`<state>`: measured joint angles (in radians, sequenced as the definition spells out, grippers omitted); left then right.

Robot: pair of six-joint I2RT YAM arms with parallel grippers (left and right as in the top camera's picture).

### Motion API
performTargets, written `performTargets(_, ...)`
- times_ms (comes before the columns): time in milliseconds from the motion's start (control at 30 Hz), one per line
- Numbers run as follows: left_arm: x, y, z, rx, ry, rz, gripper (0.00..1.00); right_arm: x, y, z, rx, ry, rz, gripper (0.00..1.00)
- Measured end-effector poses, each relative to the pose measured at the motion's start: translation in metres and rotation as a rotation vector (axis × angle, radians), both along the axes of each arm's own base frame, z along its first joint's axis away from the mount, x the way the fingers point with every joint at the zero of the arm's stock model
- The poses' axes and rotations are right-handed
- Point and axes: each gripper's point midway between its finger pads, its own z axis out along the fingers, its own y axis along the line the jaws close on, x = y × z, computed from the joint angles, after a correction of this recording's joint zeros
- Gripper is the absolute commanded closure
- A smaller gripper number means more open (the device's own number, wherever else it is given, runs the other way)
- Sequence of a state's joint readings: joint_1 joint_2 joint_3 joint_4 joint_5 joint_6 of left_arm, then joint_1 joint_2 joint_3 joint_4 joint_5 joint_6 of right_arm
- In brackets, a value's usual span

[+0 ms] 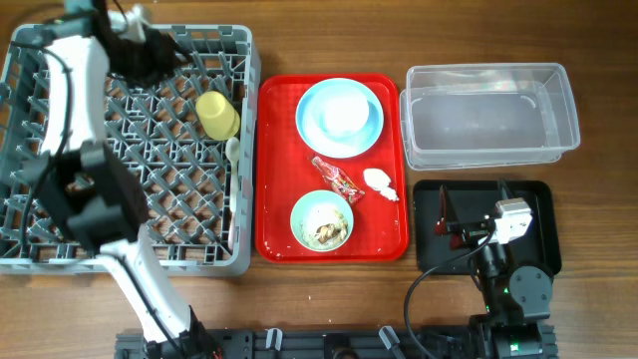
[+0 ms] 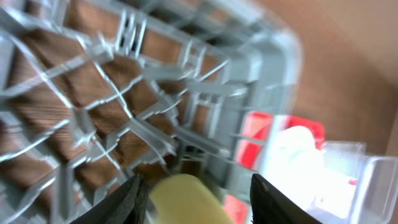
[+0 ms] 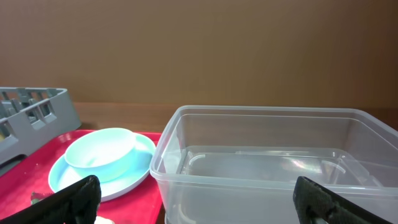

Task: Sort waste into correct bins and load items into the dishwasher rack
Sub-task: 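Lift the yellow cup and place it in the dish rack, then reach the left gripper to the light-blue bowl and grasp it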

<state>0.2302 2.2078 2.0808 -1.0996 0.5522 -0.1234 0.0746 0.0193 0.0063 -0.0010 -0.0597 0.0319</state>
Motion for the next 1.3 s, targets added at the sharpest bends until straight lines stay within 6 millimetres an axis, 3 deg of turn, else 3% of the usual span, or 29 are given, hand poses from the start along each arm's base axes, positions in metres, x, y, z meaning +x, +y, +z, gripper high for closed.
performTargets(33, -0.003, 0.001, 0.033, 0.016, -0.054, 0.026, 0.50, 0.000, 0.000, 0.000, 0.000, 0.000, 0.000, 0.00)
performTargets(67, -0.015, -0.002, 0.081, 0.030, -0.118, 0.060, 0.51, 0.000, 0.000, 0.000, 0.000, 0.000, 0.000, 0.00)
performTargets(100, -0.027, -0.005, 0.108, 0.043, -0.146, 0.078, 0.51, 0.000, 0.000, 0.000, 0.000, 0.000, 0.000, 0.00)
performTargets(167, -0.068, -0.022, 0.148, 0.096, -0.141, 0.097, 0.51, 0.000, 0.000, 0.000, 0.000, 0.000, 0.000, 0.00)
performTargets(200, -0.078, -0.028, 0.151, 0.122, -0.125, 0.093, 0.50, 0.000, 0.000, 0.000, 0.000, 0.000, 0.000, 0.00)
performTargets(267, -0.101, -0.051, 0.142, 0.173, -0.038, 0.050, 0.49, 0.000, 0.000, 0.000, 0.000, 0.000, 0.000, 0.00)
performTargets(300, -0.108, -0.072, 0.135, 0.196, -0.007, 0.000, 0.48, 0.000, 0.000, 0.000, 0.000, 0.000, 0.000, 0.00)
performTargets(467, -0.127, -0.149, 0.110, 0.240, 0.029, -0.197, 0.47, 0.000, 0.000, 0.000, 0.000, 0.000, 0.000, 0.00)
performTargets(567, -0.135, -0.178, 0.088, 0.250, 0.054, -0.253, 0.50, 0.000, 0.000, 0.000, 0.000, 0.000, 0.000, 0.00)
performTargets(667, -0.158, -0.205, 0.053, 0.293, 0.130, -0.324, 0.47, 0.000, 0.000, 0.000, 0.000, 0.000, 0.000, 0.00)
performTargets(767, -0.137, -0.231, 0.041, 0.289, 0.028, -0.292, 0.48, 0.000, 0.000, 0.000, 0.000, 0.000, 0.000, 0.00)
performTargets(900, -0.093, -0.253, 0.055, 0.249, -0.168, -0.206, 0.53, 0.000, 0.000, 0.000, 0.000, 0.000, 0.000, 0.00)
performTargets(1000, -0.078, -0.279, 0.048, 0.225, -0.235, -0.211, 0.56, 0.000, 0.000, 0.000, 0.000, 0.000, 0.000, 0.00)
performTargets(1133, -0.081, -0.335, 0.014, 0.230, -0.274, -0.339, 0.57, 0.000, 0.000, 0.000, 0.000, 0.000, 0.000, 0.00)
performTargets(1167, -0.086, -0.353, -0.004, 0.248, -0.275, -0.385, 0.58, 0.000, 0.000, 0.000, 0.000, 0.000, 0.000, 0.00)
performTargets(1233, -0.093, -0.365, -0.030, 0.296, -0.257, -0.422, 0.60, 0.000, 0.000, 0.000, 0.000, 0.000, 0.000, 0.00)
performTargets(1300, -0.087, -0.365, -0.054, 0.348, -0.249, -0.418, 0.60, 0.000, 0.000, 0.000, 0.000, 0.000, 0.000, 0.00)
